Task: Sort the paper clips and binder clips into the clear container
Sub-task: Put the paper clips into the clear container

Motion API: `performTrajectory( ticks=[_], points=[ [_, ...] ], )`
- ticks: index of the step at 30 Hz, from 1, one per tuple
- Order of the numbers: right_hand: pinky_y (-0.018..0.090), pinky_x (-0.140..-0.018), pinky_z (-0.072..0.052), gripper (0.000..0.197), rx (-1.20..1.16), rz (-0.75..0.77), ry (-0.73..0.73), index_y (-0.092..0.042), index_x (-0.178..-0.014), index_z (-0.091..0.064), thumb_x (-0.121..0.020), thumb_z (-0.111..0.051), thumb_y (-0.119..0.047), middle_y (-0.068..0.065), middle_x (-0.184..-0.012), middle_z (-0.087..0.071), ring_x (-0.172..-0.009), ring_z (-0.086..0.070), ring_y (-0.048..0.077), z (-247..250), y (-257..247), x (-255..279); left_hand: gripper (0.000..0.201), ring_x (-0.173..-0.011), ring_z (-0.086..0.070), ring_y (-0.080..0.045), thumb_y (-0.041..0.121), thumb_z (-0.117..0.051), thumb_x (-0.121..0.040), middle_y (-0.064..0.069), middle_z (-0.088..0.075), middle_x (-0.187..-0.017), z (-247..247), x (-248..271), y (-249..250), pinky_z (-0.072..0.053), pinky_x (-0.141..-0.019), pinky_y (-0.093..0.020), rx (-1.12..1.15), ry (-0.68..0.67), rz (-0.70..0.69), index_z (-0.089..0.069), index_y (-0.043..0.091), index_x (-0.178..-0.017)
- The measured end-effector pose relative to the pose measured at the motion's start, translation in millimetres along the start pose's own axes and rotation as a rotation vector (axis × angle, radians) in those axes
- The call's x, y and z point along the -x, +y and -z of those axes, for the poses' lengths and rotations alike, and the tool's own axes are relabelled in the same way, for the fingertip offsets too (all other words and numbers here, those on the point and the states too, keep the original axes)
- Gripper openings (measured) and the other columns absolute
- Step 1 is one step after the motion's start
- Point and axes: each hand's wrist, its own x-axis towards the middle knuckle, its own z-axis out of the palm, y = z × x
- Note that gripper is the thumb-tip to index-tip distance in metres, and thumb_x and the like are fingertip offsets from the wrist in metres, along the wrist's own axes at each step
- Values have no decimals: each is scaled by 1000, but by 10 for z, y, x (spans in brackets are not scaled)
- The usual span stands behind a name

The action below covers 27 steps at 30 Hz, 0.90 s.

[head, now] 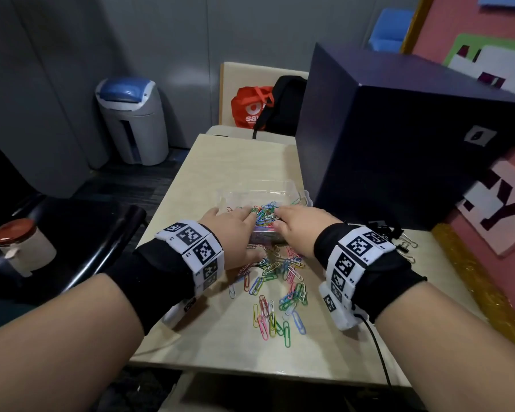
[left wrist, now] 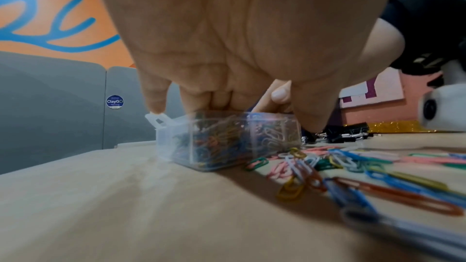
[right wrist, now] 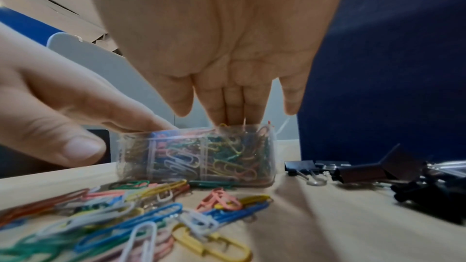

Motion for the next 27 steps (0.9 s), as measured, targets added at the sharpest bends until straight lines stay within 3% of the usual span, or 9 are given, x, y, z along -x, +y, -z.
performTrajectory(
  ticks=[4,7,9,11,16,18,21,23,27],
  points=[
    [42,-105,-36,46,-30,-75,144,-17,-135,-45,-98,-35,-43,5,-138,-46,-127,-48,28,9,49,5,92,-149,-11,-18,69,-40,-87,-4,-2,-162,40,31,19,-10,-119,-49,-17,19,85,-9,13,-154],
    [49,-117,-17,65,-36,-146,39,-13,-145,-31,-96,-31,-56,5,-154,-29,-144,-26,22,-75,61,-15,94,-150,-7,-19,72,-38,-85,-5,-5,-162,11,34,14,-8,-118,-52,-33,-12,126,-14,12,-153],
    [50,-119,-3,75,-15,-148,-18,-13,-151,-22,-94,-26,-62,4,-158,-19,-149,-9,17,-157,28,-17,95,-150,-3,-19,73,-38,-85,-4,-8,-162,-11,38,20,-5,-118,-53,-30,-30,123,-13,12,-153],
    [51,-119,2,80,14,-126,-42,-13,-153,-16,-92,-22,-66,3,-160,-15,-149,-4,16,-213,-34,-21,95,-150,0,-20,73,-38,-84,-2,-7,-162,-21,41,17,-4,-118,-56,-18,-41,119,-12,14,-153],
    [54,-116,-6,67,-57,-83,76,-18,-145,-33,-94,-28,-61,0,-150,-37,-140,-32,19,-117,-153,-62,96,-150,4,-19,73,-41,-83,0,-4,-163,-29,38,6,-7,-116,-59,2,-61,124,-10,16,-154],
    [53,-118,-6,66,-45,-13,83,-20,-147,-30,-95,-30,-60,-2,-155,-28,-143,-27,17,-105,-185,-64,96,-150,4,-18,72,-43,-83,1,-4,-162,-39,43,6,-8,-115,-59,2,-51,120,-10,16,-153],
    [52,-119,-2,73,-27,39,-41,-25,-154,-13,-93,-28,-63,-8,-162,-3,-149,-7,11,-152,-200,-68,98,-150,4,-18,73,-46,-81,1,-4,-162,-55,47,2,-9,-114,-60,18,-47,117,-11,17,-153],
    [51,-118,-1,75,-1,29,-79,-25,-154,-11,-93,-28,-65,-8,-162,-1,-149,-5,11,-134,-185,-62,98,-150,5,-18,73,-46,-81,1,-4,-162,-57,41,-7,-9,-114,-60,18,-54,115,-9,17,-154],
    [52,-115,-15,71,11,-35,-15,-21,-144,-35,-90,-29,-68,-2,-150,-36,-140,-33,19,-37,-150,-26,100,-150,6,-18,74,-45,-81,0,-2,-162,-44,43,-8,-10,-115,-60,-2,-73,119,-7,17,-154]
  ],
)
